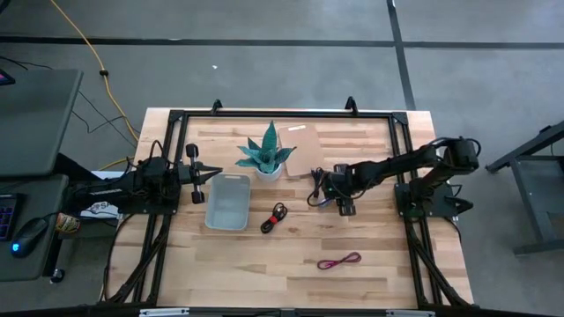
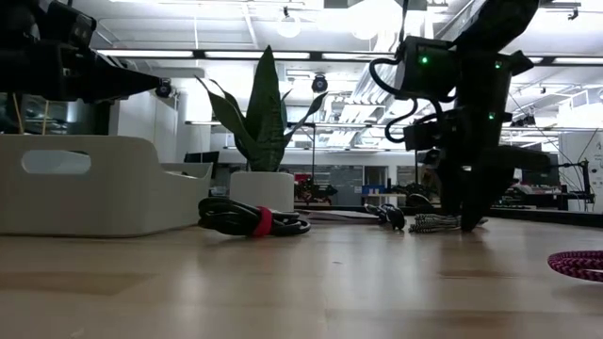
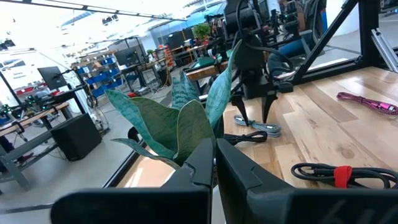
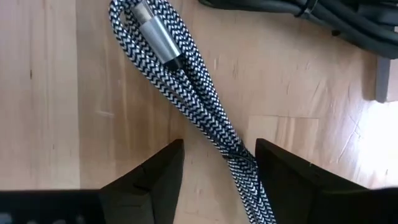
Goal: Pick and place USB-C Cables
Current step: Put the white patterned into the bin
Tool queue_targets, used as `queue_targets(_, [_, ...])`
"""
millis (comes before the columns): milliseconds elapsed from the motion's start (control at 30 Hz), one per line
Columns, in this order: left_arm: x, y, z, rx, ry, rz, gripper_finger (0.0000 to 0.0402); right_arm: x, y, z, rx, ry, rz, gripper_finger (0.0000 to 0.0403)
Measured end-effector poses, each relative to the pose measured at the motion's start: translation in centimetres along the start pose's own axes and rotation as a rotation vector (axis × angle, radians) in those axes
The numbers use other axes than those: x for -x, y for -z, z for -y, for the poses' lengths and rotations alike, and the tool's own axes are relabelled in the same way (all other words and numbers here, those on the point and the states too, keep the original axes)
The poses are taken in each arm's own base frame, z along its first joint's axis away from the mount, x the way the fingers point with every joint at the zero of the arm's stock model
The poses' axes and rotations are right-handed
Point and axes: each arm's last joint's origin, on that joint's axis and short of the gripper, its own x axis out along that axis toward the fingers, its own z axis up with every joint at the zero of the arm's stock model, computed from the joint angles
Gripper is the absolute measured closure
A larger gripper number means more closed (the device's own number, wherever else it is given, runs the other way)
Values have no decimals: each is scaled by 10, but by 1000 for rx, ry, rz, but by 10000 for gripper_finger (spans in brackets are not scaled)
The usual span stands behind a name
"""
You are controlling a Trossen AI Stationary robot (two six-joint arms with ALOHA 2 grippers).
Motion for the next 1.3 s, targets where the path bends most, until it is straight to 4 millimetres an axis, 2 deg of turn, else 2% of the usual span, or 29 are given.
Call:
queue_targets(133, [0, 0, 0, 0, 0, 0, 401, 0, 1, -1, 4, -21, -5, 278])
queue_targets(300, [0, 0, 0, 0, 0, 0, 401, 1, 7, -2, -5, -34, -62, 381])
queue_targets(467, [0, 0, 0, 0, 0, 0, 401, 9, 23, -3, -75, -28, -180, 379])
queue_targets(667, [0, 0, 0, 0, 0, 0, 401, 40, 21, -10, -118, -47, -12, 394])
queue_targets(800, [0, 0, 0, 0, 0, 0, 401, 63, 17, -19, -168, -60, 183, 398])
queue_targets(900, [0, 0, 0, 0, 0, 0, 401, 73, 11, -30, -164, -100, 427, 398])
queue_targets(1133, [0, 0, 0, 0, -3, -1, 401, 60, 11, -48, -201, -151, 943, 400])
queue_targets(1300, [0, 0, 0, 0, -3, -1, 401, 61, 10, -54, -225, -44, 1256, 400])
